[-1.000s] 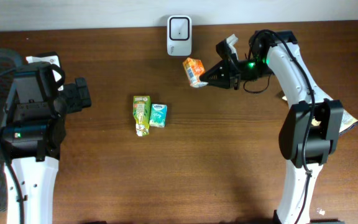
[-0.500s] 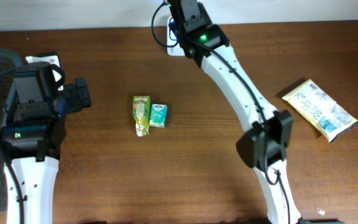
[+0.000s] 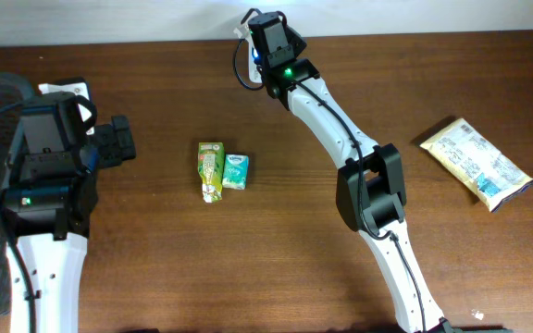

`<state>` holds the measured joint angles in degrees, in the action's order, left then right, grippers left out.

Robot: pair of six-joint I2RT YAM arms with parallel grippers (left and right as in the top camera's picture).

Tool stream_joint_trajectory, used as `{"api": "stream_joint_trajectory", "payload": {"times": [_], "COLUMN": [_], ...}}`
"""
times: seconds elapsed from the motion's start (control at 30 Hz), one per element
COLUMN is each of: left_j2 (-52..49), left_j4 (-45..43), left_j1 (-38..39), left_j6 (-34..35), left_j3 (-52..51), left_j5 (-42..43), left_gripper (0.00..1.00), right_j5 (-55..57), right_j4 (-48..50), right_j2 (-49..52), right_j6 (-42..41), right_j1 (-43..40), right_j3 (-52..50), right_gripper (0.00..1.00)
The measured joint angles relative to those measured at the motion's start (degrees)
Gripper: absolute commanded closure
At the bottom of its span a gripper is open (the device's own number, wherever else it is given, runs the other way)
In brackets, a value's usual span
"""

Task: Scan the item barcode
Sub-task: 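Hold the orange Kleenex pack over the scanner with the right gripper, then carry the orange pack right and release it beside the wipes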

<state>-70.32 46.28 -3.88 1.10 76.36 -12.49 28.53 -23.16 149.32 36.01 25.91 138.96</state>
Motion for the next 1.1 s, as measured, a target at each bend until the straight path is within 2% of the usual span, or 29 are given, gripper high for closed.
{"api": "stream_joint_trajectory", "payload": {"times": [0.3, 0.4, 0.47, 0.6, 0.63, 0.7, 0.73, 0.87, 0.9, 1.03, 1.1], "left_j2": [0.00, 0.00, 0.00, 0.00, 0.00, 0.00, 0.00, 0.00, 0.00, 0.00, 0.00], "left_j4": [0.00, -0.02, -0.17, -0.11, -0.11, 0.04, -0.02, -0.02, -0.15, -0.02, 0.00], "left_j1": [0.00, 0.00, 0.00, 0.00, 0.00, 0.00, 0.00, 0.00, 0.00, 0.00, 0.00], "left_j6": [0.00, 0.00, 0.00, 0.00, 0.00, 0.02, 0.00, 0.00, 0.00, 0.02, 0.00], "left_j3": [0.00, 0.00, 0.00, 0.02, 0.00, 0.00, 0.00, 0.00, 0.02, 0.02, 0.02], "left_j5": [0.00, 0.00, -0.02, 0.00, 0.00, 0.00, 0.00, 0.00, 0.00, -0.02, 0.00], "left_gripper": [0.01, 0.01, 0.01, 0.01, 0.01, 0.01, 0.01, 0.01, 0.01, 0.01, 0.01], "right_j5": [0.02, -0.94, -8.68, -25.68, -29.35, -31.32, -31.58, -31.69, -30.71, -29.46, -28.96], "right_j4": [-0.48, -7.89, -19.89, -45.05, -54.64, -67.89, -69.35, -60.85, -57.18, -48.15, -45.13], "right_j2": [0.00, -0.48, -5.22, -21.20, -26.21, -26.49, -25.53, -22.51, -22.08, -22.05, -22.05], "right_j6": [-0.02, -0.07, -3.34, -19.37, -23.93, -28.48, -30.03, -32.61, -32.83, -33.00, -33.03], "right_j1": [0.07, 0.66, 1.31, 1.25, 0.50, -2.32, -4.35, -13.88, -19.43, -30.84, -35.12], "right_j3": [0.00, 0.00, -0.26, 0.35, 0.74, 0.46, -1.73, -23.58, -32.54, -37.05, -37.09], "right_gripper": [0.96, 0.96, 0.96, 0.96, 0.96, 0.96, 0.96, 0.96, 0.96, 0.94, 0.76]}}
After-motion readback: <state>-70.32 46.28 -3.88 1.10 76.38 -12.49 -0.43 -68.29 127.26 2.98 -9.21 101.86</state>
